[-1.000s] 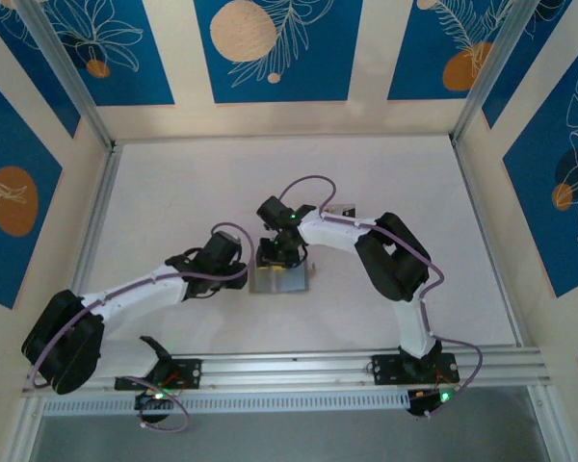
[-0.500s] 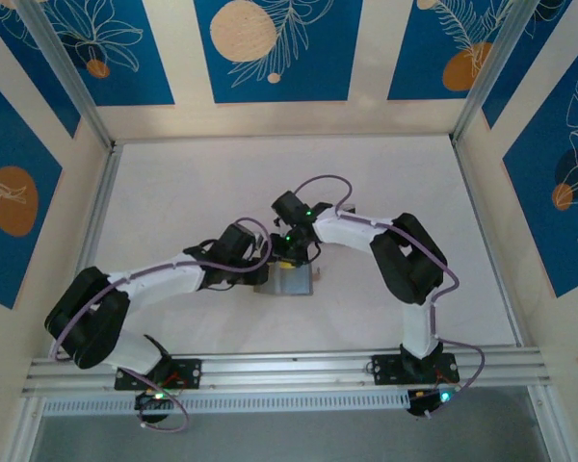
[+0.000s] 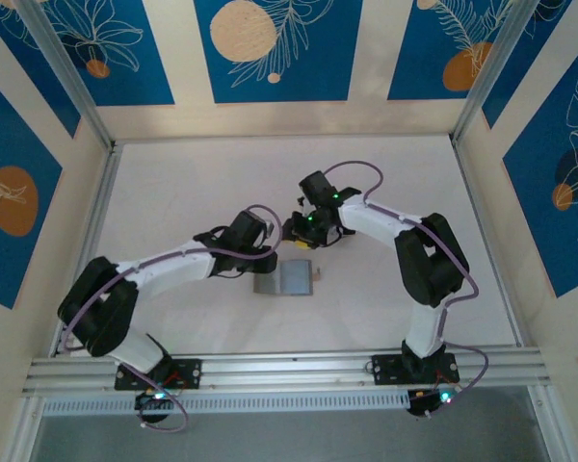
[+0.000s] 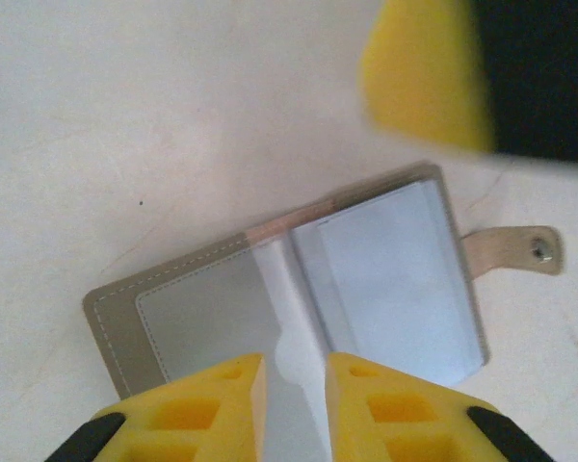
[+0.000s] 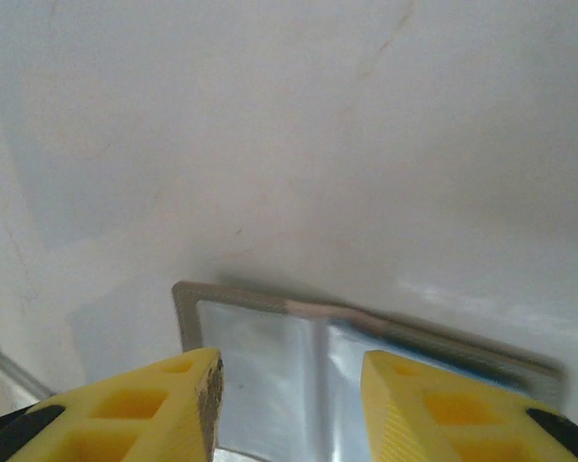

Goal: Put the credit cards into the card holder

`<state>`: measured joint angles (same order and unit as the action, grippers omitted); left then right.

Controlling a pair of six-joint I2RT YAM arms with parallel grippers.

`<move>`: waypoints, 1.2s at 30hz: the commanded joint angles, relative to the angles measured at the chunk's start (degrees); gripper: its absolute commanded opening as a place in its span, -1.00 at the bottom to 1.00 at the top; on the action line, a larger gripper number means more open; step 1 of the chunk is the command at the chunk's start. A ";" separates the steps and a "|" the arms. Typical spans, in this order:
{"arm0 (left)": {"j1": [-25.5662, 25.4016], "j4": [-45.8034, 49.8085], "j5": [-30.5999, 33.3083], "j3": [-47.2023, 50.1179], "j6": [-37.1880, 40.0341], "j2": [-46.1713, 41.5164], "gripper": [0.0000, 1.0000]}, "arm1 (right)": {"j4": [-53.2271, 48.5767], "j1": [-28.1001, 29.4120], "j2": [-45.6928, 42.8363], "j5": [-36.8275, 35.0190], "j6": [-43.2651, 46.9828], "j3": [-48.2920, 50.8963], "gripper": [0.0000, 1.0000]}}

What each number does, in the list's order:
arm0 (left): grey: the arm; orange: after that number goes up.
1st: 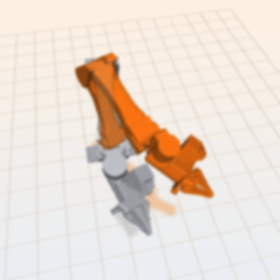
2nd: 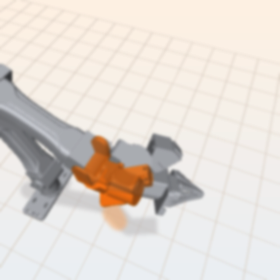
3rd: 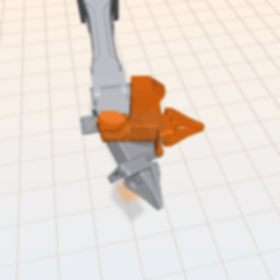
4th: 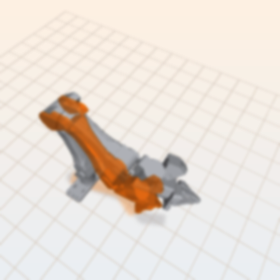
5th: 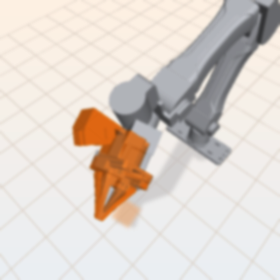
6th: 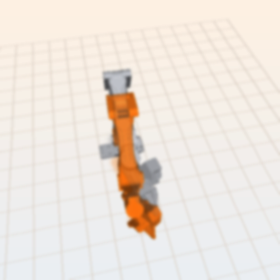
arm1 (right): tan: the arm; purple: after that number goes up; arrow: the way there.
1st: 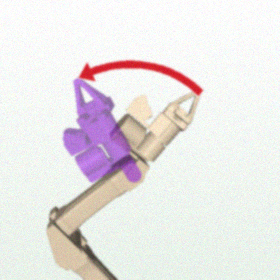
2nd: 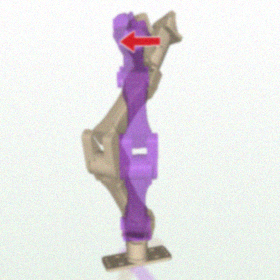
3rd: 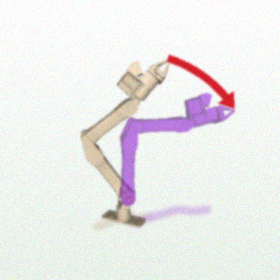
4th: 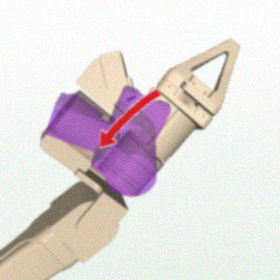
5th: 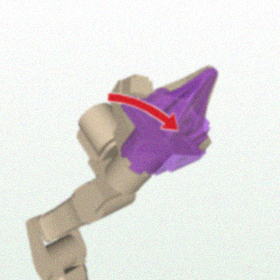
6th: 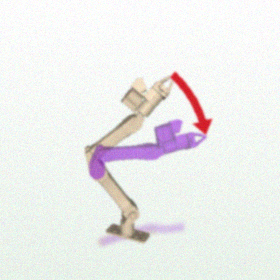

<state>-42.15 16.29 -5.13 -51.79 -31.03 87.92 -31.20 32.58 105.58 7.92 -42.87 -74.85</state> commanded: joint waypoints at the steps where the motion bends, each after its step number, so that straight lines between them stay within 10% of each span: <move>1: -0.42 0.81 -0.94 -0.24 1.62 3.40 -0.56 | -7.18 -1.00 -4.97 -8.59 2.36 -1.13 -0.13; 16: -0.47 -2.18 2.14 7.77 2.16 4.95 -0.56 | -15.33 -13.07 -9.01 -24.75 6.43 -2.04 -0.15; 36: -0.44 -4.17 0.92 9.76 0.20 4.30 -0.57 | -14.98 -14.96 -0.56 -23.45 8.59 -6.23 -0.44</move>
<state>-42.15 9.13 -4.27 -44.31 -30.06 91.55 -44.95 17.19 103.85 -16.12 -35.20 -78.35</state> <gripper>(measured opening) 0.216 0.292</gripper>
